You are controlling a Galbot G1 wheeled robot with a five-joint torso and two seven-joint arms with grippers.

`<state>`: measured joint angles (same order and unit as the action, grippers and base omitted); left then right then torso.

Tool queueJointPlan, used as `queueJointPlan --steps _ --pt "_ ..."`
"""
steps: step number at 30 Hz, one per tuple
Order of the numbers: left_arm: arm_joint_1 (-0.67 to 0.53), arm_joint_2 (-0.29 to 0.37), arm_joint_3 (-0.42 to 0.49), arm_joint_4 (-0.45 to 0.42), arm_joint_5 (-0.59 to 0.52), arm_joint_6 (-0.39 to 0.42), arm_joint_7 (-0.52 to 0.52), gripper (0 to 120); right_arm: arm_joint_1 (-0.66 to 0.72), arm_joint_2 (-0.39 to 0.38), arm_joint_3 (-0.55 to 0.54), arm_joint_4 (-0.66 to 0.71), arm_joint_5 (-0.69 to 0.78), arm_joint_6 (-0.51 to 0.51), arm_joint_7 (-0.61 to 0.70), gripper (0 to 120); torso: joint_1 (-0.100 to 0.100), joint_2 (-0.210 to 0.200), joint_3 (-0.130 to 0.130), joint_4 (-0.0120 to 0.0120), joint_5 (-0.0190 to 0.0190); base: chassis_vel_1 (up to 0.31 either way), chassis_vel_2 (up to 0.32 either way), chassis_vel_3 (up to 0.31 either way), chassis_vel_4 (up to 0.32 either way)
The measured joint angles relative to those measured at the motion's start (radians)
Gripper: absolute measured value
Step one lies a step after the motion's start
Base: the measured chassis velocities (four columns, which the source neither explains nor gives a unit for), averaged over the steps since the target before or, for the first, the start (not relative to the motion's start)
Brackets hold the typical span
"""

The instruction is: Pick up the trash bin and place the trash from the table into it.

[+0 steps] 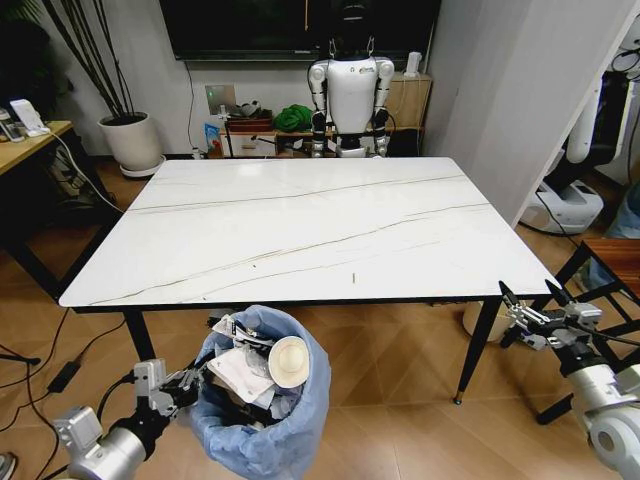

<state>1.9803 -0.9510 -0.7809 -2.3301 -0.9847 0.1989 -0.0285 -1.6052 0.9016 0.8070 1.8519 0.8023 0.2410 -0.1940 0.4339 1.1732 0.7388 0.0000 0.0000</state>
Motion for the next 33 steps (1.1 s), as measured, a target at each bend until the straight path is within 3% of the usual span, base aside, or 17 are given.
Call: queueJointPlan --steps 15,33 --pt "0.016 -0.060 -0.017 0.036 0.226 -0.080 -0.015 0 0.004 -0.002 -0.005 -0.001 0.001 0.000 0.000 100 0.000 0.000 0.000 0.0001 -0.0002 0.000 0.000 0.000 0.000" --pt "-0.003 -0.056 -0.028 0.049 0.247 -0.119 -0.007 0 0.005 -0.002 -0.006 -0.001 0.002 -0.001 0.001 100 0.000 0.000 0.000 0.0000 -0.0001 0.000 0.000 0.000 0.000"
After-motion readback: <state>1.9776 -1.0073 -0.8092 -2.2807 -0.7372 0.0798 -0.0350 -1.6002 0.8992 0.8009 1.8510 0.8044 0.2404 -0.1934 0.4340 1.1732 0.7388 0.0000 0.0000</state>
